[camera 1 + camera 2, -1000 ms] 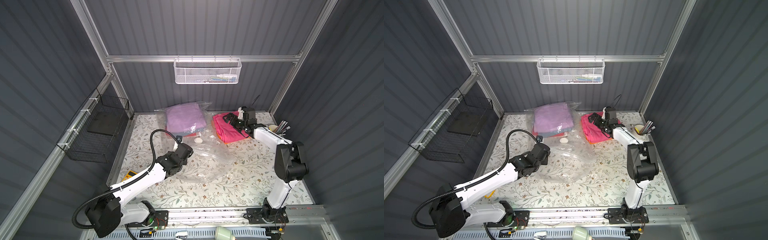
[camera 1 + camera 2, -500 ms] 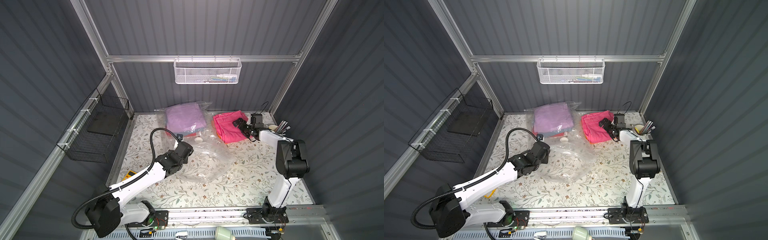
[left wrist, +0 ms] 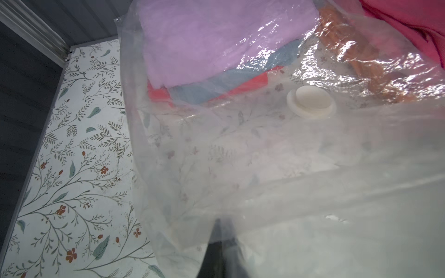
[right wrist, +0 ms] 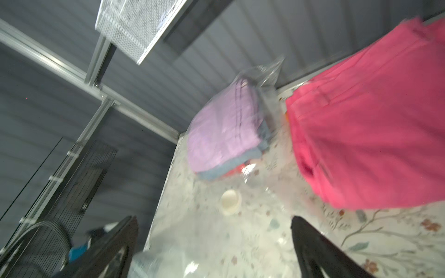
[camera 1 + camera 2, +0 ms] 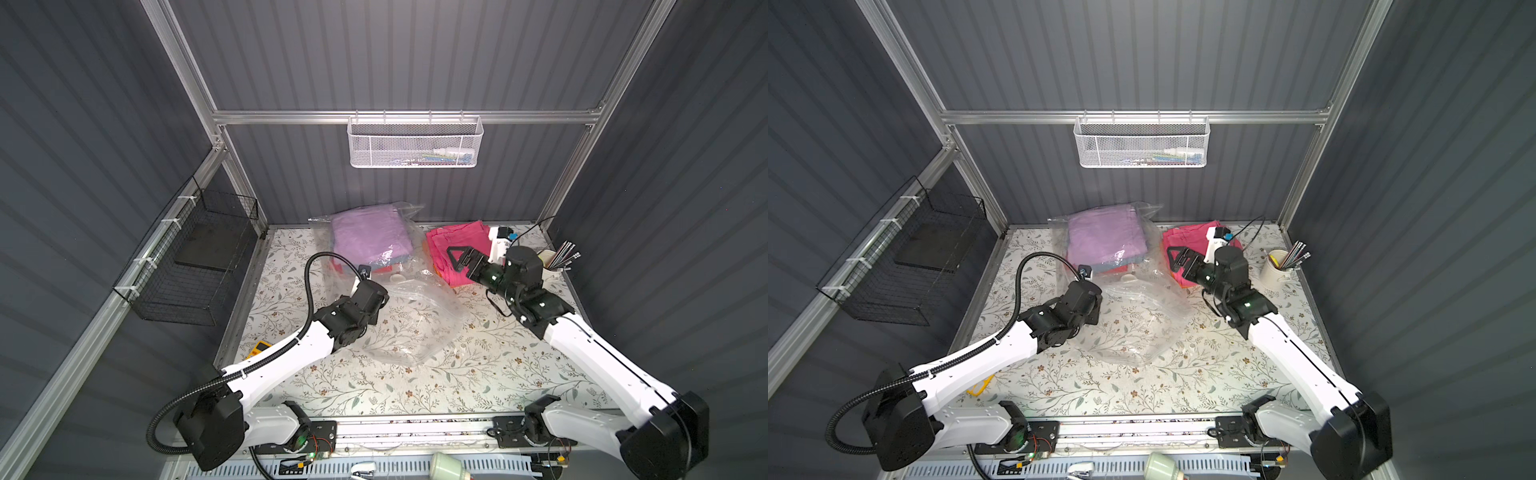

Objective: Take the trousers out of the vacuum bag
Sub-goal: Place the trousers at the center of the board, then take out the trousers from the vacuum bag.

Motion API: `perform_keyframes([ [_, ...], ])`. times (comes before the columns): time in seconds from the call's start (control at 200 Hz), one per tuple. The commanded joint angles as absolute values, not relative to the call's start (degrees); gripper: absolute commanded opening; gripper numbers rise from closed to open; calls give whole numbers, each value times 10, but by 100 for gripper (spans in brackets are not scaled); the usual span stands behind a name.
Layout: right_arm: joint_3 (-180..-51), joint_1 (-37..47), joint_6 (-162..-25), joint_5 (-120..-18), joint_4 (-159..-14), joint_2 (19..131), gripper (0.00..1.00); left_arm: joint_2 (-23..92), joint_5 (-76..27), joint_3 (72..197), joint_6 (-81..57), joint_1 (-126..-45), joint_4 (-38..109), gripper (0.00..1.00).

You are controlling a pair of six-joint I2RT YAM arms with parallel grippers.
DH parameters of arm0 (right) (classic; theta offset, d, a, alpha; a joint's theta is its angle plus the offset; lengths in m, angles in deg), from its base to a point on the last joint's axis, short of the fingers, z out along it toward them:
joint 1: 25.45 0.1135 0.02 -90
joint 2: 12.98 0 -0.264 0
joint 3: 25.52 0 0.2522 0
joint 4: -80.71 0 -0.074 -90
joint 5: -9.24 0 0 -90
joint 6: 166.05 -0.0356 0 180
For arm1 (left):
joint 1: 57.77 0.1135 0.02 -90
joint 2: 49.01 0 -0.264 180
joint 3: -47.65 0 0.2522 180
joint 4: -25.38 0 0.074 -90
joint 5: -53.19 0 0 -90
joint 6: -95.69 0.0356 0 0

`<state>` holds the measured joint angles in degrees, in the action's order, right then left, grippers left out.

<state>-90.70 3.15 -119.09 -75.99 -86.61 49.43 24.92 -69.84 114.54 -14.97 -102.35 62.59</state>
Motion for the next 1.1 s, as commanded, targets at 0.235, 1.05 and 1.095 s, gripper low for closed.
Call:
perform_keyframes([
  [0.235, -868, 229, -1208, -912, -828, 443, 99, 275, -687, 1175, -126, -1016, 608, 0],
  [1.05, -778, 332, -1317, -923, -931, 602, 99, 315, -657, 1220, -124, -1008, 622, 0],
  [1.095, -777, 328, -1315, -925, -936, 607, 99, 315, -654, 1222, -121, -1008, 622, 0],
])
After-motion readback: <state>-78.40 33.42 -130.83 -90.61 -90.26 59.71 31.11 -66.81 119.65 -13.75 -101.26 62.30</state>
